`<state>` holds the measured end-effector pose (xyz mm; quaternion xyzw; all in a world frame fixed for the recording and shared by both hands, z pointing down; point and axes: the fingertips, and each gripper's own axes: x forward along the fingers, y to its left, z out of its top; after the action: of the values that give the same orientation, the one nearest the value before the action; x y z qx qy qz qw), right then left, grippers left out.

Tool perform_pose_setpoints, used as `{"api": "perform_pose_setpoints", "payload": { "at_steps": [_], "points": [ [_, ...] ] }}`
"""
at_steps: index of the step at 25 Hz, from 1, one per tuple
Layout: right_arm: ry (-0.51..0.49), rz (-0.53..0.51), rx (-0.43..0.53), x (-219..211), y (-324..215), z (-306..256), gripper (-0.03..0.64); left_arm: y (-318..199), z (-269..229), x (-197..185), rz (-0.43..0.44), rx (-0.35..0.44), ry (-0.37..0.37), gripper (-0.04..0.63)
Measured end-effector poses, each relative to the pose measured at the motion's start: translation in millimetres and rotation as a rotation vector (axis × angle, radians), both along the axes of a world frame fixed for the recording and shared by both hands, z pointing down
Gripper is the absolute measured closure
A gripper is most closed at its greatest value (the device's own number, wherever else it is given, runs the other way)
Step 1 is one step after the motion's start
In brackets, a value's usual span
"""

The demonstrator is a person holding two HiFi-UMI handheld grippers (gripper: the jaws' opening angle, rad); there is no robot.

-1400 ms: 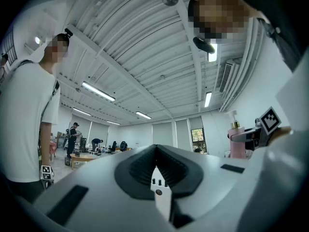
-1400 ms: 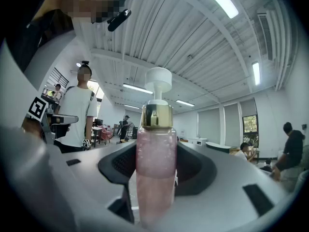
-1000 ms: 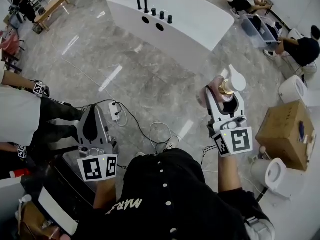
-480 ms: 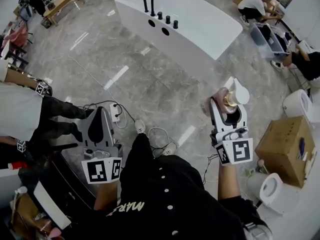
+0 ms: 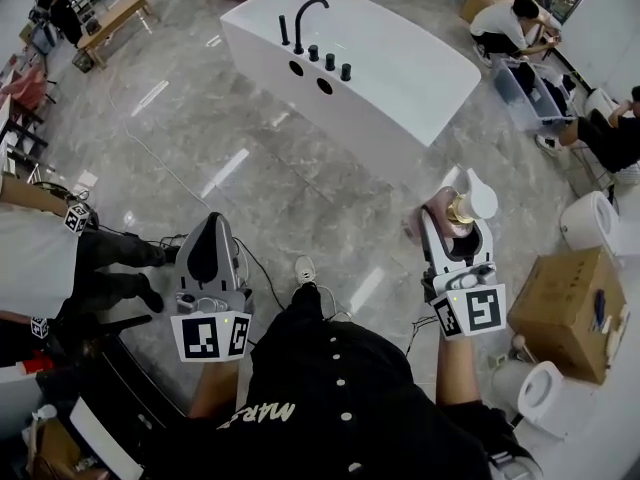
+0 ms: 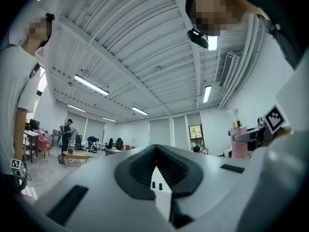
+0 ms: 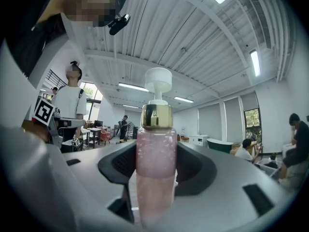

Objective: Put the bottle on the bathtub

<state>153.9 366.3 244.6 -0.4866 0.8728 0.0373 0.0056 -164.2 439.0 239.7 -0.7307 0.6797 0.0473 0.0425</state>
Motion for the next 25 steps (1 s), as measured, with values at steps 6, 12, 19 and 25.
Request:
{"api": "perform_pose_setpoints", "payload": {
  "at_steps": [6,12,19,25],
  "points": [
    [0.014,0.022,0.013,-14.5,-55.2,-13.1,0.394,-66.8,-7.3,-11.9,0.035,0.025,0.022,0.586],
    [0.007,0.062,0.024,-36.3,-103.7,-19.9,0.394,-123.7,-0.8,-32.3,0.070,0.009,0.040,0.586],
    [0.006,0.074,0.033,-59.6,-150.7,-26.2,0.394,-176.2,-7.0,-78.7,0.062,-0.005,0.042,0.586],
    [0.005,0.101,0.039,-73.9,-181.3,-30.4,0.394,-207.6,-1.3,-98.2,0.079,-0.007,0.023,0.586]
  ]
}}
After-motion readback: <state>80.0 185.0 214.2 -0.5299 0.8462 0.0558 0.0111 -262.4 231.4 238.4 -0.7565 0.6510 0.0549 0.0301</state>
